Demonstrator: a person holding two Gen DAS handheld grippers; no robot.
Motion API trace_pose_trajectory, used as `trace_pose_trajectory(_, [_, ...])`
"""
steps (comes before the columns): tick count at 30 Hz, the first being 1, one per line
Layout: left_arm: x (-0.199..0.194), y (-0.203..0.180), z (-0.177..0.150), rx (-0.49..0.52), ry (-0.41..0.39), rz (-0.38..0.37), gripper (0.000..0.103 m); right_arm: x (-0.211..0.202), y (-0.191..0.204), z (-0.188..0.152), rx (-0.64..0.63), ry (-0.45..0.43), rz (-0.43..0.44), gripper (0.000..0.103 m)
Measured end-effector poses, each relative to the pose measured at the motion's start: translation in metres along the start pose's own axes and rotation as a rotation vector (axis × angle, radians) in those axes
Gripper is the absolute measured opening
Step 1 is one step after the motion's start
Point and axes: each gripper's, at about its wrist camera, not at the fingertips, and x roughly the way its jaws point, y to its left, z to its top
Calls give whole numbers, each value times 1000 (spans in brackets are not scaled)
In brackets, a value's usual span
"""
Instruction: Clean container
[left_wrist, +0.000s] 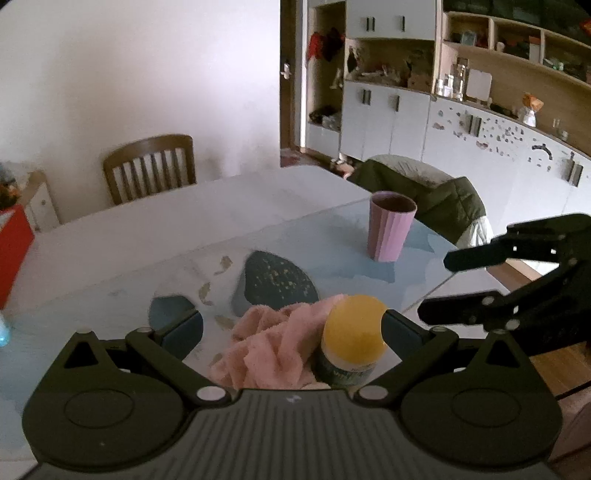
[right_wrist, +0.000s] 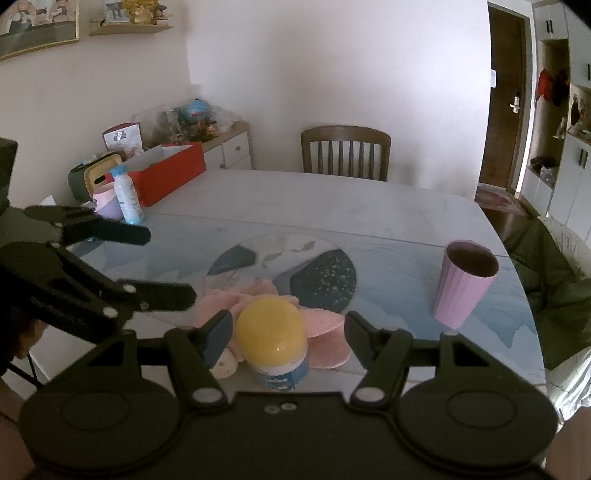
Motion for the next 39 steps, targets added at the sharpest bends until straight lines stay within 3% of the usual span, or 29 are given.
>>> trace_pose_trajectory(13, [43, 29, -4, 17, 56, -78, 103, 30, 7, 11, 23, 57, -63, 66])
trace_pose_trajectory(24, [95, 51, -21, 141, 180, -177, 103, 66, 21, 17, 39, 170, -59, 64])
trace_pose_trajectory(30, [126, 70, -30, 109, 259, -270, 103, 86, 27, 19, 42, 227, -85, 64])
trace_pose_trajectory(32, [134, 74, -31, 86, 277, -305, 97, 91, 28, 19, 46, 249, -103, 64])
trace_pose_trajectory(39, [141, 81, -26, 39, 293, -382, 35, 96, 29, 17, 62, 276, -148, 63])
